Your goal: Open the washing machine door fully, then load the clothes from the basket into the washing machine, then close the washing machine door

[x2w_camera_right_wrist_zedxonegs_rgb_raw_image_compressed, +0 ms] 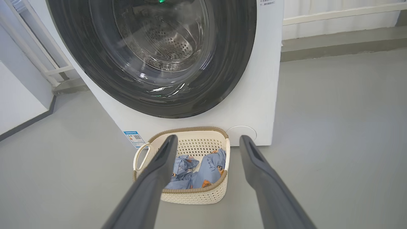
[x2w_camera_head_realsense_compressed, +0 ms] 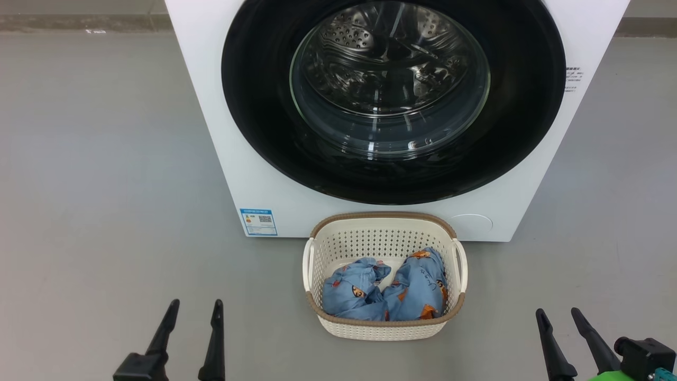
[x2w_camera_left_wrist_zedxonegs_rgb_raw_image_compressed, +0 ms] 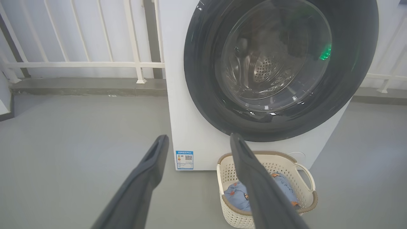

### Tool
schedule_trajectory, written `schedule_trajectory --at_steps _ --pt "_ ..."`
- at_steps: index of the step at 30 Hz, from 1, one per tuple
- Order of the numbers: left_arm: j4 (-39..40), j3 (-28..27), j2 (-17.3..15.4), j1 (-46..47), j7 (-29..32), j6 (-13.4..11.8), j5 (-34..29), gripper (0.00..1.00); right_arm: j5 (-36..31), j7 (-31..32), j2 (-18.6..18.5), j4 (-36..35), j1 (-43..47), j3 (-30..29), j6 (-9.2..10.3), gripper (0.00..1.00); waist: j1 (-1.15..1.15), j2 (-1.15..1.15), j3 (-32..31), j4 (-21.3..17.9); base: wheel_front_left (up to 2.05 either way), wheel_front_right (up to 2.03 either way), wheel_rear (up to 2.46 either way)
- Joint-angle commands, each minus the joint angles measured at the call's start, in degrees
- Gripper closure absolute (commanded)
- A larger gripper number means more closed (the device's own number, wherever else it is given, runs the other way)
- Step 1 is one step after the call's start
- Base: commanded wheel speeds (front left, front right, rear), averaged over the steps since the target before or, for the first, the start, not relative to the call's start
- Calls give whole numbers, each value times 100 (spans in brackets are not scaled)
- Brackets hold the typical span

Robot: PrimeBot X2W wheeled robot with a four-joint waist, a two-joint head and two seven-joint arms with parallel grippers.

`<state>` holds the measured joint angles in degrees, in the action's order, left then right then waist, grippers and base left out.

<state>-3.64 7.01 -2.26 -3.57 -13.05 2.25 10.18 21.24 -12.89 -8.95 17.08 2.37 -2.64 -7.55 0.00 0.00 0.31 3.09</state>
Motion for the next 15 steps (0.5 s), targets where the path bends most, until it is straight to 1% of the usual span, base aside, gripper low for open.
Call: schedule_trajectory --at_steps 1,7,15 --pt "199 -136 -55 99 -89 -57 -227 0 -204 -105 -118 -165 -42 99 6 0 0 0 1 -1 0 0 0" --pt "257 -93 -62 84 -189 -80 -631 0 -589 -205 -133 -200 -11 64 6 0 0 0 12 9 0 0 0" --pt "208 -112 -62 86 -195 -72 -583 0 -612 -211 -109 -214 1 0 6 0 0 0 5 11 0 0 0"
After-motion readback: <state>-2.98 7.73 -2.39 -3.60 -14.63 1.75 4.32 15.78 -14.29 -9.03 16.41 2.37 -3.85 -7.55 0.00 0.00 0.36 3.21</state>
